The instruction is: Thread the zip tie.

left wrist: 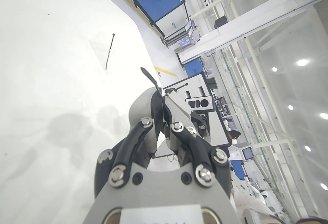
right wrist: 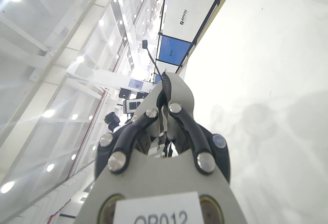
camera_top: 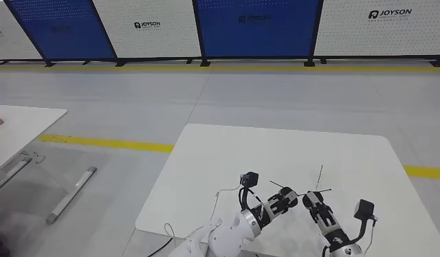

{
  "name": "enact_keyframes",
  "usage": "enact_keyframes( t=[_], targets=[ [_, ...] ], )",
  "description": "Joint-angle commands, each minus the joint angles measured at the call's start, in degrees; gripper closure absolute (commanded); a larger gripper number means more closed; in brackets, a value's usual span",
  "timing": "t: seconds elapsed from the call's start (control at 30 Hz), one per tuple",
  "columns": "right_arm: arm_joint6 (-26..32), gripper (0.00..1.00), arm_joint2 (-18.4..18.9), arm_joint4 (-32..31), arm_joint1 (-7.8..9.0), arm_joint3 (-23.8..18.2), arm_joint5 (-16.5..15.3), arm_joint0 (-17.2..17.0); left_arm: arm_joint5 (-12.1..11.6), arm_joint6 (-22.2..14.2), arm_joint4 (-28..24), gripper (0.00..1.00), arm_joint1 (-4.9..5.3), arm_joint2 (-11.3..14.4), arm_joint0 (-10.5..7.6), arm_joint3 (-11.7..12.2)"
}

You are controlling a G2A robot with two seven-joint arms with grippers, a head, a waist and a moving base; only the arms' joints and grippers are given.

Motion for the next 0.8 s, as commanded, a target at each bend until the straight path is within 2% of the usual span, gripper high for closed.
enact_keyframes(
  t=[0.0, 0.23, 0.4, 0.47, 0.63, 0.7, 0.77],
  targets=[
    [0.27, 1.00, 0.13, 0.24, 0.02, 0.07, 0.02, 0.07, -0.16, -0.33, 0.11, 1.00, 0.01, 0.10, 0.02, -0.17],
    [1.93, 1.00, 0.00, 0.77, 0.12, 0.43, -0.06, 0.47, -0.37, -0.99, 0.46, 1.00, 0.07, 0.19, 0.10, -0.52],
    [2.22, 1.00, 0.41, 1.69, 0.18, 0.57, 1.03, 0.74, -0.16, -0.82, 0.57, 1.00, 0.07, 0.17, 0.10, -0.53],
    [2.32, 0.76, 0.52, 1.88, 0.20, 0.50, 1.20, 0.73, 0.02, -0.70, 0.64, 1.00, 0.05, 0.20, 0.08, -0.51],
    [1.97, 0.76, 0.62, 1.70, 0.24, 0.23, 1.26, 0.58, 0.58, -0.48, 0.87, 1.00, -0.03, 0.38, -0.10, -0.42],
    [1.24, 0.84, 0.70, 1.42, 0.23, 0.10, 0.96, 0.47, 0.91, 0.00, 1.20, 1.00, -0.06, 0.39, -0.14, -0.38],
    [0.92, 0.86, 0.70, 1.36, 0.23, 0.03, 0.78, 0.32, 1.16, 0.33, 1.13, 1.00, -0.11, 0.42, -0.16, -0.23]
  ],
)
